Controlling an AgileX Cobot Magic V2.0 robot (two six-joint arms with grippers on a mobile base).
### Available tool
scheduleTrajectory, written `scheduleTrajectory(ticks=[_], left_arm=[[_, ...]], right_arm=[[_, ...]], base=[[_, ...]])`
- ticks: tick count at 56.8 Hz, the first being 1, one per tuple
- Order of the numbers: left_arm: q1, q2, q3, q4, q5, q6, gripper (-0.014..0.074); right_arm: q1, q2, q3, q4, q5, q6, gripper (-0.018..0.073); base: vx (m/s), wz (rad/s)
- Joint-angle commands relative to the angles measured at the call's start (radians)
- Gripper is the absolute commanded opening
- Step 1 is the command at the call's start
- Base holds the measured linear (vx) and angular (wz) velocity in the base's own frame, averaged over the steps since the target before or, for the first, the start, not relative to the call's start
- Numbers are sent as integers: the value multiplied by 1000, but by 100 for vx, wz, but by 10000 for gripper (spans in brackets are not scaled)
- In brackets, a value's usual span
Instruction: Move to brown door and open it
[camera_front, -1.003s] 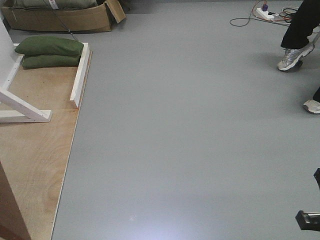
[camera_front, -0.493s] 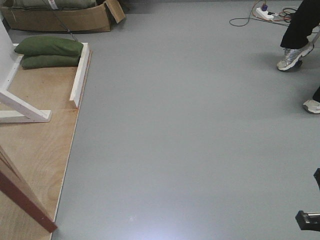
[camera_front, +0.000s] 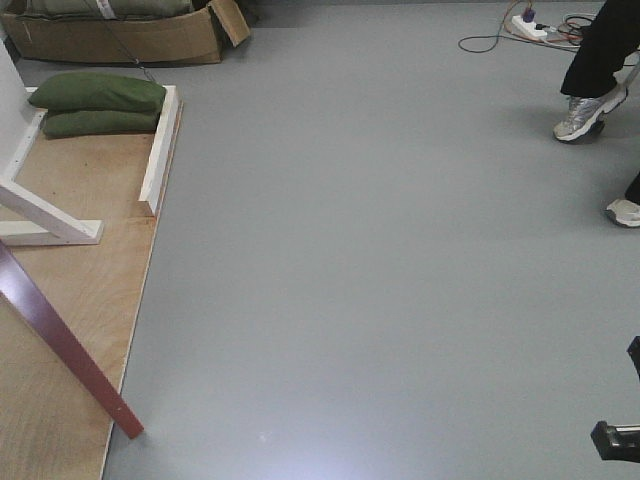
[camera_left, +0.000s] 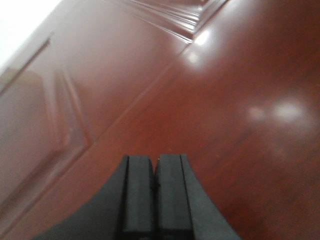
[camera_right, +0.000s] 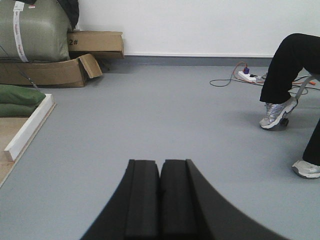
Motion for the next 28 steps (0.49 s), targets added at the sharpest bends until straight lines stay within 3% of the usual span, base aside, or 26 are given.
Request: scheduleTrajectory(ticks=[1,17,28], left_arm=[[-39,-15,-34,-6,-111,1,-3],[-151,17,-34,-7,-148,-7,-3],[-188,28,-32,-6,-153,-6,-3]], right_arm=[[-2,-13,4,-6,-82,-5,0],[-2,-13,4,-6,-82,-5,0],[-2,-13,4,-6,-82,-5,0]], base=[[0,0],[0,0],[0,0]])
